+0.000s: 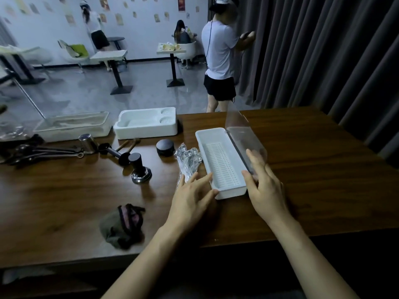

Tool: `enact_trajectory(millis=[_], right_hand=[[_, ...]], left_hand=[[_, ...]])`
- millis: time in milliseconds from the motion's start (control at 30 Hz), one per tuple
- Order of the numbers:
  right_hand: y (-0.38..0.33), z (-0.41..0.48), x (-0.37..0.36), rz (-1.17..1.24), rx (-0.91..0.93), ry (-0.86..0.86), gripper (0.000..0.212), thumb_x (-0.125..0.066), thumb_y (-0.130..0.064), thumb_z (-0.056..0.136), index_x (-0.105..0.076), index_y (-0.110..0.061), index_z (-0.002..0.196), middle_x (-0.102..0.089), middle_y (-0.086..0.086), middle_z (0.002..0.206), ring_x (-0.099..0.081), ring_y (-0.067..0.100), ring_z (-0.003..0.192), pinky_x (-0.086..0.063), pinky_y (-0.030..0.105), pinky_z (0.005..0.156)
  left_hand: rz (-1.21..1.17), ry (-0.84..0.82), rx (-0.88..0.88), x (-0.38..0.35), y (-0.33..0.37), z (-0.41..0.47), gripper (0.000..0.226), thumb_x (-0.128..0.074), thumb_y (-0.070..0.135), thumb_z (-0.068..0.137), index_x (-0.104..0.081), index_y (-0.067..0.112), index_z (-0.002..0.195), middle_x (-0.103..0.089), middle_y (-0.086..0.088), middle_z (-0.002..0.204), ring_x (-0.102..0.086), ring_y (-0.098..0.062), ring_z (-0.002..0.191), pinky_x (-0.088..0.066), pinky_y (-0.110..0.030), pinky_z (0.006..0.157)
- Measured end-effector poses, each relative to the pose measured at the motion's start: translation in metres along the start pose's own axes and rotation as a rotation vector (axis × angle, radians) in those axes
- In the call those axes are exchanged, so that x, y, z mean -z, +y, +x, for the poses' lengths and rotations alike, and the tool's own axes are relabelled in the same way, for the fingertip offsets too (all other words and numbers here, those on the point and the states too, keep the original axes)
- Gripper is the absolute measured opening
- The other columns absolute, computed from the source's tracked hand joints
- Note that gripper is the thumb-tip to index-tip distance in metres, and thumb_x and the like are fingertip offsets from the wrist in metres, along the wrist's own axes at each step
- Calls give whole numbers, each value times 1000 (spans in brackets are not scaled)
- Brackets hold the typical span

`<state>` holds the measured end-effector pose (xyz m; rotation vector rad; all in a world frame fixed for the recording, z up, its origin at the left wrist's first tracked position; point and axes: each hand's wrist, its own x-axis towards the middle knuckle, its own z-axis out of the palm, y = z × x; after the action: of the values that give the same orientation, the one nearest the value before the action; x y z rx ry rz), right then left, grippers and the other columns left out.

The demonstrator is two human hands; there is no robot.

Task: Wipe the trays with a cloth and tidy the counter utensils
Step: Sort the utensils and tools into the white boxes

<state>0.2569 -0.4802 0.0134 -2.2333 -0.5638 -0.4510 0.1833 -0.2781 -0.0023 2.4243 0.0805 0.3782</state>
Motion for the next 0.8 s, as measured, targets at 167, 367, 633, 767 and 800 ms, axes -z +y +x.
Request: enact_trajectory(millis=[167,367,633,767,800], right_hand=[[21,-12,-12,64,-67,-50,69,-45,-49,96,-21,-29,158,-23,-4,164,-41,18,142,-51,44,103],[30,-12,-21,261,-111,-23,66,-50,-44,96,-25,-33,157,-21,-24,158,-37,12,144,-51,44,104],[29,-15,-22,555,-182,-2,67,-58,-13,99,-37,-61,139,-29,-27,156,-39,10,143,-47,34,108],[30,-17,-28,568,-218,13,63,-56,-16,101,-34,-56,145,-31,-20,158,-34,8,145,-43,43,112],[30,-17,-28,570,-224,12,63,-56,-16,101,-35,-57,144,-32,-19,158,-34,8,145,-43,44,112]], left_hand=[[-40,26,-12,-2,-2,-2,48,-64,42,99,-53,40,145,-53,20,143,-33,-18,150,-14,-47,128],[-63,27,-11,-4,-1,-3,49,-64,41,99,-47,44,145,-42,29,138,-30,-16,151,-10,-46,129],[-46,2,2,-2,0,0,50,-64,42,99,-42,51,143,-43,29,140,-28,-15,152,-9,-44,129],[-53,-3,19,0,1,0,49,-64,42,99,-46,46,144,-41,29,139,-26,-13,152,-5,-37,128],[-60,-7,20,0,2,0,50,-65,41,99,-43,49,143,-41,29,139,-26,-13,152,-4,-35,128]])
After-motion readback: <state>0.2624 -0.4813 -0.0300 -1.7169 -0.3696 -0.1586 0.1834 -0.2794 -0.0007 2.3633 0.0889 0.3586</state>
